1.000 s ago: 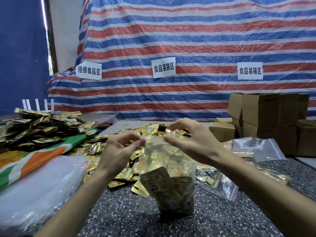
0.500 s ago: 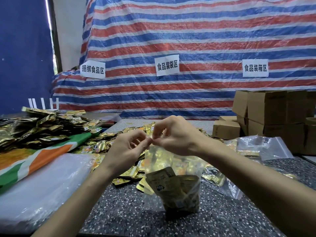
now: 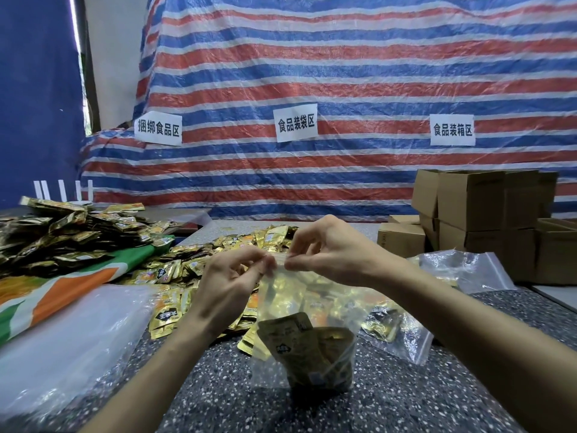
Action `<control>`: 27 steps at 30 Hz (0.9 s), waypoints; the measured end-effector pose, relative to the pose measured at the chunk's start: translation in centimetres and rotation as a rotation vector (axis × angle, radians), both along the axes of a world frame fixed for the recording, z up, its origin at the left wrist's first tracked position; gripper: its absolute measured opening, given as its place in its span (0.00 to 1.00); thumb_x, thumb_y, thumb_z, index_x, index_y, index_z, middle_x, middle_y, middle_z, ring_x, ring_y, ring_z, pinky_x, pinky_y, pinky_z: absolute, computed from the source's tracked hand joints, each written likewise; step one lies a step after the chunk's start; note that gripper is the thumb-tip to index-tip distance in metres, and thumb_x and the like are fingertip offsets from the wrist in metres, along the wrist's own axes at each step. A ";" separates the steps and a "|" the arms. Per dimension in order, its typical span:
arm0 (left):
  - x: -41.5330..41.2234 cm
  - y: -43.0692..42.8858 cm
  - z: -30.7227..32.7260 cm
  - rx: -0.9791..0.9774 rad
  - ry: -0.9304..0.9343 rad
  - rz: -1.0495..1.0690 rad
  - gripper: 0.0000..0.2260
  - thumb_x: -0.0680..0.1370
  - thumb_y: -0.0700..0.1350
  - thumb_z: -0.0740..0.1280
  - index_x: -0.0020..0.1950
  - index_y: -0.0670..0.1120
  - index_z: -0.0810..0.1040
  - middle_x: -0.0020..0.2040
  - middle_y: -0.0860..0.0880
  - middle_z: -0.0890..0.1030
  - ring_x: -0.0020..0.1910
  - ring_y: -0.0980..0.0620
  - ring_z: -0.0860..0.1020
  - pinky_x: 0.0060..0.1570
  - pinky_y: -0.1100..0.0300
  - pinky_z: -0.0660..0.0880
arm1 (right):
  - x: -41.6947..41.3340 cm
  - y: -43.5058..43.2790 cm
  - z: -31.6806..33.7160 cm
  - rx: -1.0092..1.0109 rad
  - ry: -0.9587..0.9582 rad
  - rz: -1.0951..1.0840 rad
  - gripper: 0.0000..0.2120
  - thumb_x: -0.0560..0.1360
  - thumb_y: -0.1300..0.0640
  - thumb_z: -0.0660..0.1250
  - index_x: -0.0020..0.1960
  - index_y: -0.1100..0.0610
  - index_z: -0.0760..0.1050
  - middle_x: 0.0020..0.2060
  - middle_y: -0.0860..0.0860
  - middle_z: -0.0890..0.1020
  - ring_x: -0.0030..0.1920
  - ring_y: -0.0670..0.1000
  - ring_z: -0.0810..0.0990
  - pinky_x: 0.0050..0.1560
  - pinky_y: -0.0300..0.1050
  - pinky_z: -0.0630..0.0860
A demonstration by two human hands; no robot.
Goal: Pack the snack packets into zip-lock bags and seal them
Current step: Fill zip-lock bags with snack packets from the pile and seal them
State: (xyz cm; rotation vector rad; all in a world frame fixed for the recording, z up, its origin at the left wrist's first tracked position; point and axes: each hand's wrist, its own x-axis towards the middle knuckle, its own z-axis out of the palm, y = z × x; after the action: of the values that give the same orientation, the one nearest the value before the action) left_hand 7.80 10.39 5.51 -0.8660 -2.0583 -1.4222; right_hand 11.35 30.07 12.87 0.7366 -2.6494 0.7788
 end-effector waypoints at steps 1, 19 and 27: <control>-0.1 0.1 0.0 0.006 -0.005 0.000 0.10 0.80 0.41 0.67 0.41 0.50 0.83 0.40 0.57 0.84 0.43 0.61 0.80 0.44 0.58 0.73 | 0.1 0.4 0.0 -0.007 -0.015 -0.007 0.05 0.75 0.52 0.74 0.43 0.53 0.84 0.38 0.44 0.83 0.37 0.40 0.78 0.40 0.38 0.71; 0.1 0.6 0.0 0.121 -0.025 -0.036 0.10 0.79 0.41 0.68 0.40 0.50 0.85 0.39 0.52 0.85 0.40 0.59 0.81 0.40 0.70 0.75 | 1.7 7.0 -1.2 -0.051 -0.030 -0.127 0.06 0.74 0.54 0.75 0.45 0.57 0.86 0.37 0.49 0.86 0.34 0.41 0.77 0.36 0.37 0.73; 0.0 1.0 0.3 0.115 -0.037 -0.040 0.08 0.77 0.49 0.67 0.41 0.52 0.84 0.40 0.53 0.85 0.42 0.57 0.81 0.43 0.58 0.74 | 2.4 8.8 -1.4 -0.067 -0.009 -0.144 0.03 0.74 0.54 0.75 0.44 0.53 0.86 0.38 0.49 0.86 0.38 0.52 0.82 0.41 0.49 0.78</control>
State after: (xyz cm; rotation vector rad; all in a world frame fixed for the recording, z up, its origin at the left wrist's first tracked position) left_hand 7.79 11.39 5.76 -0.8440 -1.9734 -1.5726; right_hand 13.72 38.87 11.44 0.5197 -2.6351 0.8283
